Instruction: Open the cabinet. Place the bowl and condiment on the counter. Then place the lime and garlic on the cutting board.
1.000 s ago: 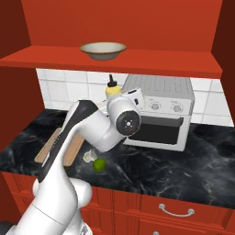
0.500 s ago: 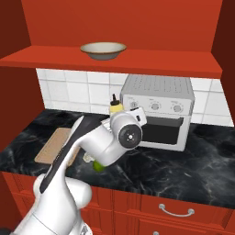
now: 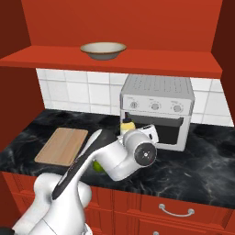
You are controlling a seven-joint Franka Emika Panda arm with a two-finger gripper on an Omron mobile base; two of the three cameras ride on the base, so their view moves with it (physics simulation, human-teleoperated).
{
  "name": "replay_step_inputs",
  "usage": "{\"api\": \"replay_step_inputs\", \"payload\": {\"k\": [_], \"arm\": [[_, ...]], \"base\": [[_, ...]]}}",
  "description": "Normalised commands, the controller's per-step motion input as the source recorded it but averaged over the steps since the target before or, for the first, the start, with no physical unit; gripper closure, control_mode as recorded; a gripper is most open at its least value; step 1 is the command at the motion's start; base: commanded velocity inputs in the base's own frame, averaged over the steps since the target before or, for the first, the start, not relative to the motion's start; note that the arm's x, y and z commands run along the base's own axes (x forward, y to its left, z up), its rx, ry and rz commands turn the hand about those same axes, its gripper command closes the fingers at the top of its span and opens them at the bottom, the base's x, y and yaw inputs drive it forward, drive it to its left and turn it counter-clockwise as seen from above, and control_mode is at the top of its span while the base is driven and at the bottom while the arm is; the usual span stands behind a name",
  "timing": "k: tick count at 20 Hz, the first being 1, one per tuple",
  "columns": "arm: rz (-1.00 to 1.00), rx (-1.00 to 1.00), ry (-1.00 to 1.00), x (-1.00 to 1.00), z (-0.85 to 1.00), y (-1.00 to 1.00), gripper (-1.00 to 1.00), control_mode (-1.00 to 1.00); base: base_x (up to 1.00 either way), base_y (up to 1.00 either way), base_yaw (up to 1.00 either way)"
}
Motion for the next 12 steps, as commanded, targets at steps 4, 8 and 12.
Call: {"api": "replay_step_inputs", "payload": {"k": [4,8,12], "arm": [[-0.03,0.08,0.00,-0.01,-0.32,-0.52,1.00,-1.00],[-0.08,0.04,0.00,0.03,-0.12,-0.44,1.00,-1.00],[-0.07,0.08,0.00,0.14,-0.28,-0.21,1.00,-1.00]], "base": [[0.00,0.00,0.00],[0.00,0.00,0.00],[0.00,0.00,0.00]]}}
